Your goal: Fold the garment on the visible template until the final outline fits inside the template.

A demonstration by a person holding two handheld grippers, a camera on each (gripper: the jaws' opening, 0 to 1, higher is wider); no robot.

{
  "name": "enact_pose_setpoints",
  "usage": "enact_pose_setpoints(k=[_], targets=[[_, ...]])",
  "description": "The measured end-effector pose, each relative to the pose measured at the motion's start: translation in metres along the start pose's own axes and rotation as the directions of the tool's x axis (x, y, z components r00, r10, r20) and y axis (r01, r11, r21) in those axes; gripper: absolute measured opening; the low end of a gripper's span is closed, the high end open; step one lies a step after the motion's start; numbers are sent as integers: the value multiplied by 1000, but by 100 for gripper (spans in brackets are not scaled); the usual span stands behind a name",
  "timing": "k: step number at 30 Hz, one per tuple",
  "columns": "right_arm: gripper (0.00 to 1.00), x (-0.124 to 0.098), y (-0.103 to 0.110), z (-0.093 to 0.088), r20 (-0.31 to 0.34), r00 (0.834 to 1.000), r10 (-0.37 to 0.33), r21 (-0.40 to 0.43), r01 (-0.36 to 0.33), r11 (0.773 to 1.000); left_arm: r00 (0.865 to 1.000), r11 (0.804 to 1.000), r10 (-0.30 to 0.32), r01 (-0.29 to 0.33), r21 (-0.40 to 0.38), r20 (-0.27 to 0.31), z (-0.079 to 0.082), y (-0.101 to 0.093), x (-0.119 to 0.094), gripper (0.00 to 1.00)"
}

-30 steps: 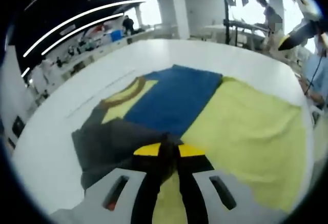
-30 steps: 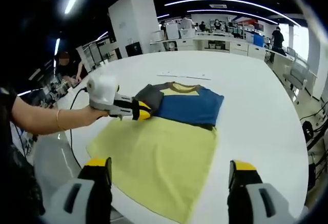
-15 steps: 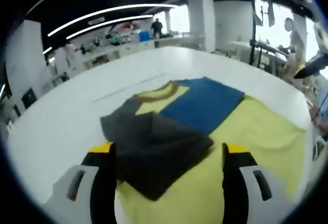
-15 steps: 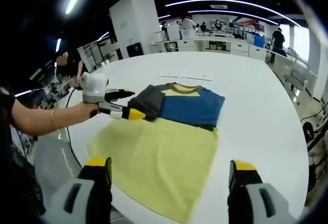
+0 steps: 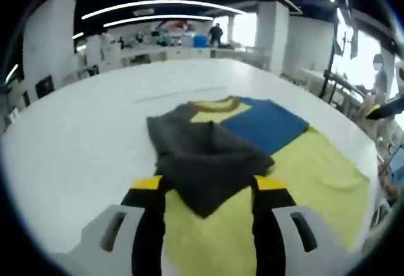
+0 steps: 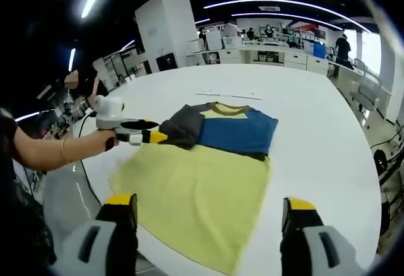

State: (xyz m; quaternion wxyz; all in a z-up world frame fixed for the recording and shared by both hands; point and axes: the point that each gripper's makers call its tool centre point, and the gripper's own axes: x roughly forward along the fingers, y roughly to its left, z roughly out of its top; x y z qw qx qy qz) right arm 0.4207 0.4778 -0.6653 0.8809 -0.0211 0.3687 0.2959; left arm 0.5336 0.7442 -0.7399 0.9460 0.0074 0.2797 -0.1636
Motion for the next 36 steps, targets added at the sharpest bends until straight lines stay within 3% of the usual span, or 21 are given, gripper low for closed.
enact_pose_setpoints(k=[3, 6, 11, 17, 23, 30, 33, 36], targets=[[95, 0, -1, -1, -3, 1000, -2, 2, 2, 1000, 999, 999, 33, -34, -24, -11, -3, 8, 0, 36], [95, -1, -1, -3, -2, 1000, -2, 7, 2, 1000, 999, 997, 22, -24, -79, -32, -9, 11, 4, 32], [95, -1, -1, -4, -3, 1000, -3, 13, 3, 1000, 997, 995, 3, -10, -96, -72, -19, 12, 12, 21], [95, -1, -1, -7, -11, 1000, -6, 16, 7, 1000, 998, 995, -35, 30, -91, -54, -16, 4, 12, 1], [95, 0, -1, -9, -14, 1000, -4, 17, 4, 1000, 998, 995, -55, 53, -85, -13, -1, -3, 9, 0], [95, 0, 0, -8, -8, 1000, 1, 16, -1, 1000, 997, 996, -81, 82, -22, 7, 20, -20, 6, 0], [95, 0, 1, -9, -8, 1000, 2, 18, -2, 1000, 996, 996, -85, 85, 18, -3, 30, -31, 5, 0], [95, -1, 0, -10, -8, 1000, 0, 22, 0, 1000, 998, 998, -58, 58, 23, -24, 30, -28, 7, 0]])
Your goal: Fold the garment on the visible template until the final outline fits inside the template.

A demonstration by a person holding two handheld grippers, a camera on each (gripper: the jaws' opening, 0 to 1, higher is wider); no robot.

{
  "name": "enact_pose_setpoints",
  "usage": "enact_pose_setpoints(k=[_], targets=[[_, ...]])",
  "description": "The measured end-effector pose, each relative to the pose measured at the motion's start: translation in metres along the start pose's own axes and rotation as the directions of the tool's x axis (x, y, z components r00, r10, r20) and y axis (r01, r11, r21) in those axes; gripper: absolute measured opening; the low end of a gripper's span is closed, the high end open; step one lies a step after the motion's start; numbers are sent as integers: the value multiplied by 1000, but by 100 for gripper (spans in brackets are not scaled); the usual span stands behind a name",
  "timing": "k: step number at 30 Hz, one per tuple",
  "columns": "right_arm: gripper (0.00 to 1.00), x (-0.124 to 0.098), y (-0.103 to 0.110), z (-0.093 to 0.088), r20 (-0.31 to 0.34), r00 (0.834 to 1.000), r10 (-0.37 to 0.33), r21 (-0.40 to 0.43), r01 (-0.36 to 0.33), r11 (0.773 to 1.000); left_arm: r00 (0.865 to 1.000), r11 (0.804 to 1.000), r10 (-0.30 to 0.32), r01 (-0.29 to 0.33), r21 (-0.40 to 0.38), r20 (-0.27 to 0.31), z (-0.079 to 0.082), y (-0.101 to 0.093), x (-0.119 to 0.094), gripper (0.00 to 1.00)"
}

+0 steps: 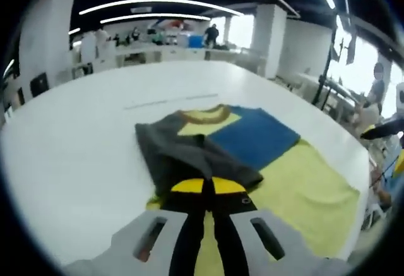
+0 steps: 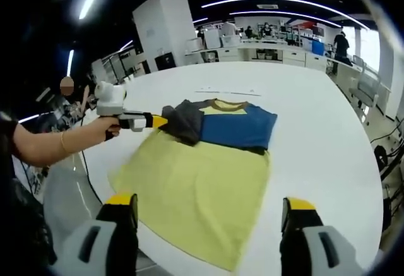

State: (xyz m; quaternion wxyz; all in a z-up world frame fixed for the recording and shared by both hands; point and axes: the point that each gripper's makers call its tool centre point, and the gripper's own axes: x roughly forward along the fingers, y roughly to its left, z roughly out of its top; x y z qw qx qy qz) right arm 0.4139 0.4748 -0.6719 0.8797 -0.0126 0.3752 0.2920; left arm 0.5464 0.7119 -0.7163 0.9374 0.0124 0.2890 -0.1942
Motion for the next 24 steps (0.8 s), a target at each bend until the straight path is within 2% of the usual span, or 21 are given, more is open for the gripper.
enact_pose_setpoints(k=[5, 9, 14, 17, 20, 24], targets=[[95, -1, 1, -1, -2, 1000, 1, 1, -1, 1000, 998, 998, 41, -43, -38, -49, -14, 14, -2, 0], [95, 0, 2, -2, -5, 1000, 3, 0, -3, 1000, 998, 997, 44, -46, -54, -54, -19, 15, -5, 0], [95, 1, 3, 0, -2, 1000, 9, -2, -9, 1000, 996, 998, 43, -46, -37, -72, -23, 14, -6, 0], [95, 0, 4, 1, 2, 1000, 14, -5, -14, 1000, 999, 999, 13, -16, -48, -47, -15, 4, -10, 0], [95, 0, 3, 1, 0, 1000, 12, -6, -12, 1000, 999, 1000, 4, -4, 4, -42, -7, -8, -12, 0], [95, 0, 2, 0, -1, 1000, 11, -4, -11, 1000, 999, 999, -35, 35, 20, -18, 7, -24, -9, 0]])
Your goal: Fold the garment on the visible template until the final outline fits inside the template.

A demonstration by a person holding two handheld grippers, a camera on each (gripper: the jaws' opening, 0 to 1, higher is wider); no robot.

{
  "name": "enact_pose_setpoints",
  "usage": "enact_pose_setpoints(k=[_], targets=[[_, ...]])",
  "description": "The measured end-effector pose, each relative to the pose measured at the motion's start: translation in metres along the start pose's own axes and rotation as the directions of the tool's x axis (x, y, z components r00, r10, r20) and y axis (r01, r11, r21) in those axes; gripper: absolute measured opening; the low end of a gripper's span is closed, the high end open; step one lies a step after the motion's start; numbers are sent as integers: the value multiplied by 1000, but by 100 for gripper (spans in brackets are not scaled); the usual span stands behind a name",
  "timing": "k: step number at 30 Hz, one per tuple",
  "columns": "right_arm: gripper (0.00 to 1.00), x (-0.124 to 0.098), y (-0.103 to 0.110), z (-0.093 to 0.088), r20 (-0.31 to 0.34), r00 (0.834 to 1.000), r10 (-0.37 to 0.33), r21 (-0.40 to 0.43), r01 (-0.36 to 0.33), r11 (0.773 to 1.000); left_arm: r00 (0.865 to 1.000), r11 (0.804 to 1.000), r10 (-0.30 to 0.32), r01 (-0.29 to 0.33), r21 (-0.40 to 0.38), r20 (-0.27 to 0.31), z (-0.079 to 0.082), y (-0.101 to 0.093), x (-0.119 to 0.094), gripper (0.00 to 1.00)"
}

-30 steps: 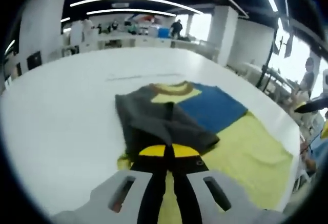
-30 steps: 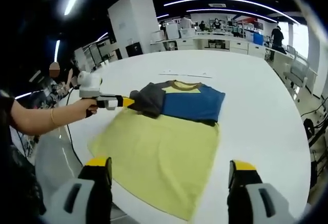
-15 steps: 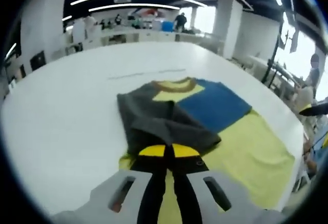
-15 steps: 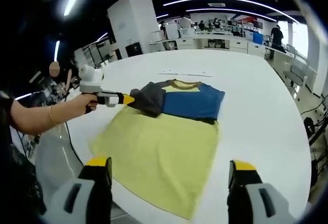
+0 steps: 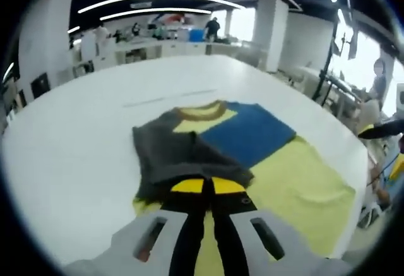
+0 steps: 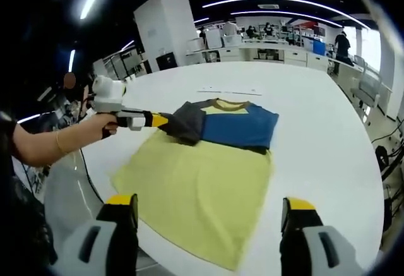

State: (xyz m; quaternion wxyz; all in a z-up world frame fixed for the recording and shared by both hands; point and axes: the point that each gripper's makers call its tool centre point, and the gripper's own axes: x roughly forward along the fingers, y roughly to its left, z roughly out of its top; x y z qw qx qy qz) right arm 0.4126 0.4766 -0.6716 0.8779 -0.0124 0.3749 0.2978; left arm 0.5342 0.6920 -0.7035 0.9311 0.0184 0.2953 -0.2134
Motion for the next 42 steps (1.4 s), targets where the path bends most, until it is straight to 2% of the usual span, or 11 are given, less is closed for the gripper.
enact_pose_setpoints(k=[4, 6, 13, 20, 25, 29, 35, 38, 41, 42], targets=[[95, 0, -1, -2, -4, 1000, -2, 1, 2, 1000, 999, 998, -34, 33, 48, 22, 17, -23, 6, 0], [95, 0, -4, -3, -8, 1000, -5, 3, 5, 1000, 998, 997, -51, 49, 52, 26, 18, -28, 12, 0], [95, -1, -9, -4, -11, 1000, -15, 13, 15, 1000, 990, 988, -133, 129, 87, 43, 42, -65, 35, 0], [95, -2, -20, -11, -19, 999, -28, 30, 29, 999, 977, 968, -212, 204, 144, 37, 58, -105, 59, 0], [95, -2, -26, -17, -29, 999, -37, 44, 38, 998, 968, 954, -250, 244, 171, 10, 54, -126, 73, 0], [94, -2, -30, -21, -38, 998, -41, 52, 43, 998, 962, 945, -271, 272, 183, -34, 43, -140, 85, 0], [94, -2, -30, -22, -43, 998, -43, 59, 46, 997, 956, 940, -283, 292, 175, -77, 32, -148, 96, 0], [94, -2, -31, -22, -43, 998, -41, 60, 44, 997, 949, 940, -304, 313, 134, -83, 26, -150, 97, 0], [94, -1, -31, -22, -42, 998, -41, 62, 44, 997, 939, 932, -330, 341, 125, -100, 20, -155, 96, 6], [94, -1, -30, -22, -40, 998, -39, 63, 42, 997, 937, 931, -335, 345, 120, -94, 20, -155, 95, 10]])
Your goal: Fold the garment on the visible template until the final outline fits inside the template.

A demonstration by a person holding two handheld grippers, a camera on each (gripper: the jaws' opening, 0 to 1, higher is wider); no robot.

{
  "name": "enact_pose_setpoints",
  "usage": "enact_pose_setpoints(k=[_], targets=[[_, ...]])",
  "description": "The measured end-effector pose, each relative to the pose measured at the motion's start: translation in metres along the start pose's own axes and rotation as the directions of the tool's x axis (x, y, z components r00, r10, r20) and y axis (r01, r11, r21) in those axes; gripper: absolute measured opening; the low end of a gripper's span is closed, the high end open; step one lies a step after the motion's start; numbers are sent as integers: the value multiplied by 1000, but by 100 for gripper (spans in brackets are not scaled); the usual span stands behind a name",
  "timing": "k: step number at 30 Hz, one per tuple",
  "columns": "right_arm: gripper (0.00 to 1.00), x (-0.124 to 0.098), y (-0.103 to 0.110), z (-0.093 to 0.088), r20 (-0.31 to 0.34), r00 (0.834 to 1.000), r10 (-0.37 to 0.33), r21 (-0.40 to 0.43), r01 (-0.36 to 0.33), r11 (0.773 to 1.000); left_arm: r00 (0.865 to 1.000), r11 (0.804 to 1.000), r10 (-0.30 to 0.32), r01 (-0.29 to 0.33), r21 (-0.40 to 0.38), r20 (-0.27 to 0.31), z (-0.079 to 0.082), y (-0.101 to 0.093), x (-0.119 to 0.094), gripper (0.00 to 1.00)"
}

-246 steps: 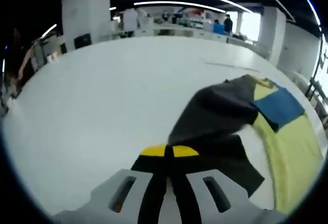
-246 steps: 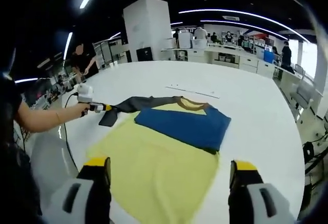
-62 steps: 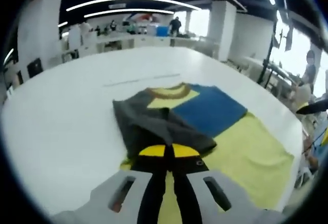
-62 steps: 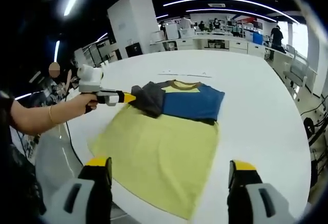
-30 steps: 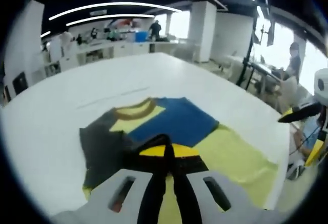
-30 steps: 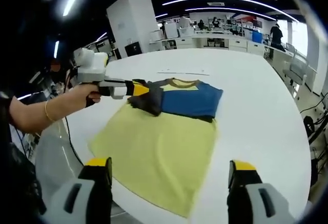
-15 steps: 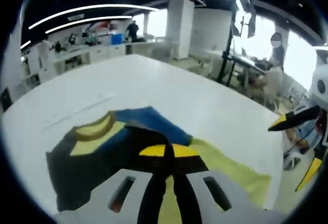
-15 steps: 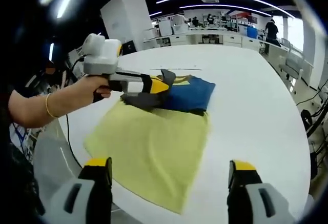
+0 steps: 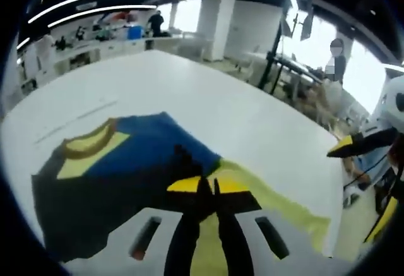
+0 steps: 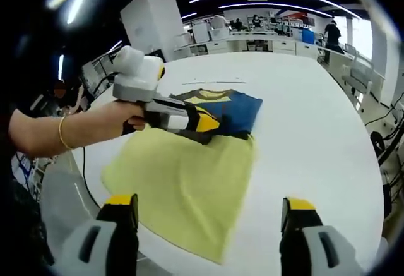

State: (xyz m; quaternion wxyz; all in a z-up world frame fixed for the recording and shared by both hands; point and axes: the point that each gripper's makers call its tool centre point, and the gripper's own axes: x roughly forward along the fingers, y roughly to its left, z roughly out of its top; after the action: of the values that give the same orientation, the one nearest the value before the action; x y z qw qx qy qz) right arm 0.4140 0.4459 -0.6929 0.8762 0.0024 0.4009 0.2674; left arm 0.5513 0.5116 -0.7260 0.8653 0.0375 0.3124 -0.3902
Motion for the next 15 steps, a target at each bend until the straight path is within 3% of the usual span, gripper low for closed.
enact_pose_setpoints(k=[5, 9, 15], targets=[[94, 1, 1, 1, 2, 1000, 3, 0, -3, 1000, 999, 999, 33, -33, 33, -7, -5, 9, -6, 30], [95, 2, 2, 3, 7, 1000, 7, 4, -7, 1000, 995, 994, 95, -96, 43, 12, -6, 26, -19, 60], [96, 4, 5, 10, 16, 1000, 17, -7, -17, 1000, 988, 986, 150, -152, 70, 36, -2, 45, -34, 85]])
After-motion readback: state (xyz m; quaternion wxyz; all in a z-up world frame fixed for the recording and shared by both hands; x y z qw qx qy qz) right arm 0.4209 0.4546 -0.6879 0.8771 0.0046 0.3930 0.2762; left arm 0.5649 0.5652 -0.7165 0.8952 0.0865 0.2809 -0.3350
